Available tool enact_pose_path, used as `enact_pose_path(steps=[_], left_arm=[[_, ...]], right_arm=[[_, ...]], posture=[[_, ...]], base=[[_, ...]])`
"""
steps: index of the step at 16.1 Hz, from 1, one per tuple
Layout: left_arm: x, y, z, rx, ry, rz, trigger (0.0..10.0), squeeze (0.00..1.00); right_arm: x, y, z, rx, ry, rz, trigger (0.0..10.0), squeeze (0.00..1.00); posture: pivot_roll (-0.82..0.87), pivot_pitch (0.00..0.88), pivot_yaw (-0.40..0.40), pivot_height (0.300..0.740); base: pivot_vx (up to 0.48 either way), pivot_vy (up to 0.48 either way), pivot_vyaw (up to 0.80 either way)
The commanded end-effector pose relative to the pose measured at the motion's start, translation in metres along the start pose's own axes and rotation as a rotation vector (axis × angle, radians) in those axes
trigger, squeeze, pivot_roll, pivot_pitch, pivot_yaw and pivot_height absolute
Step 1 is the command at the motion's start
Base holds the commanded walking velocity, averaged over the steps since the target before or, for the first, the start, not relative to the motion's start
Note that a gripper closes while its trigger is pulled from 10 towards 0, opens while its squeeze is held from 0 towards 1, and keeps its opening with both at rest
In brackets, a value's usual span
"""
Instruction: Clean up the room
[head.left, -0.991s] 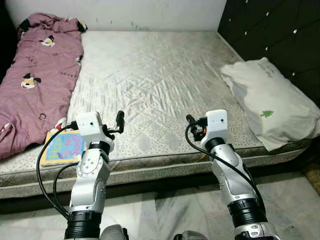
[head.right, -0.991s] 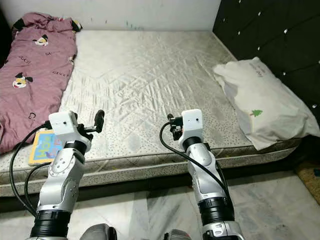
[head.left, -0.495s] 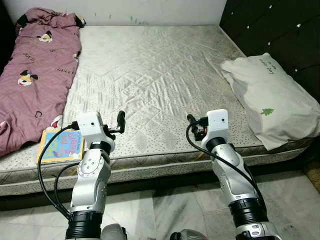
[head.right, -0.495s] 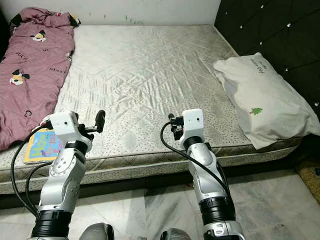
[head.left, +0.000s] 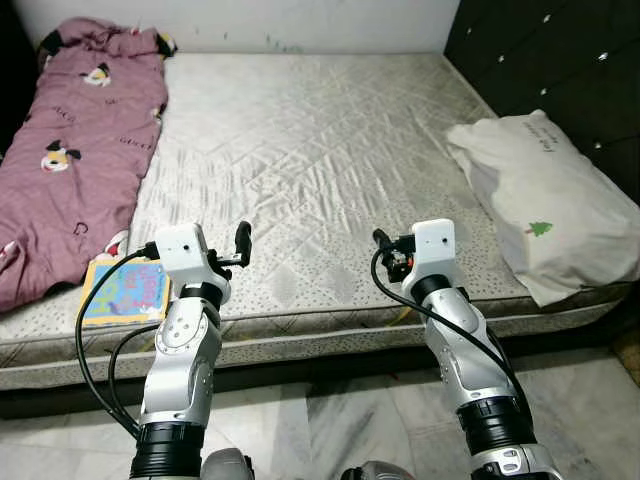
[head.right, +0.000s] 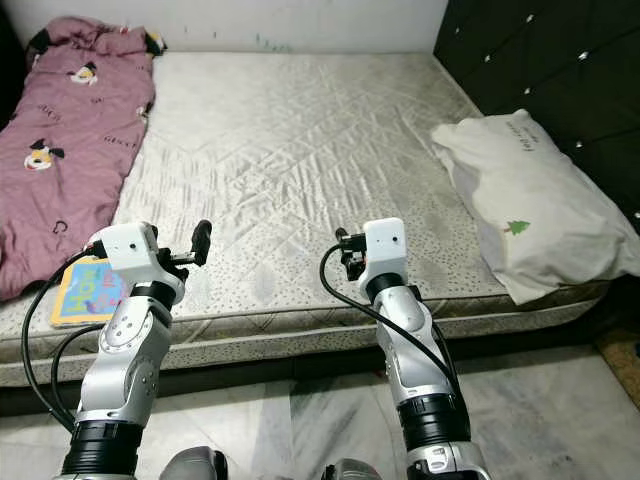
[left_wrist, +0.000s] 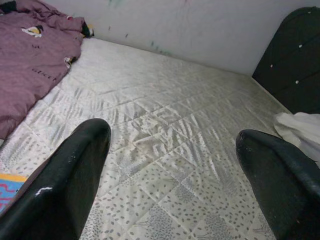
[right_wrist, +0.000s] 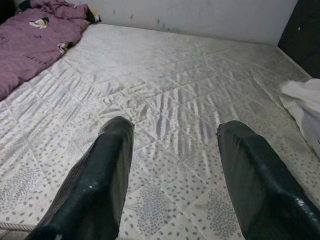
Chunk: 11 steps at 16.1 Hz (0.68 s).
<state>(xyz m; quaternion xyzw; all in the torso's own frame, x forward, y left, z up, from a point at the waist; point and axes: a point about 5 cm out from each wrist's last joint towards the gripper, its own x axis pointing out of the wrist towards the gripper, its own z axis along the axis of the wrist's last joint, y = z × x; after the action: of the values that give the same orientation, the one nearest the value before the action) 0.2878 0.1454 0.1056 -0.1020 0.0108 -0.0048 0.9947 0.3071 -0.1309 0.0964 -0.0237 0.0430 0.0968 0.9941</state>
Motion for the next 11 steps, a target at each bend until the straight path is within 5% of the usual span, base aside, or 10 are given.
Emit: enact_pose_path(steps=[1,11], left_arm=[[-0.0003,-0.0041,0.0048,0.011,-0.025,-0.027,10.0,0.0],[0.0008,-0.0034,0.0061,0.008,-0.03,-0.035,10.0,0.0]], right_arm=[[-0.001,-0.0011,0.0043,-0.008,-0.026,0.006,10.0,0.0],[0.0007,-0.0016,0.0061,0.0,-0.032,0.001,10.0,0.0]], posture=[[0.03,0.0,-0.058,0.74],[0.03,0.0,-0.052,0.74]], base=[[0.0,0.0,0.0],[0.382,0.0,0.0]])
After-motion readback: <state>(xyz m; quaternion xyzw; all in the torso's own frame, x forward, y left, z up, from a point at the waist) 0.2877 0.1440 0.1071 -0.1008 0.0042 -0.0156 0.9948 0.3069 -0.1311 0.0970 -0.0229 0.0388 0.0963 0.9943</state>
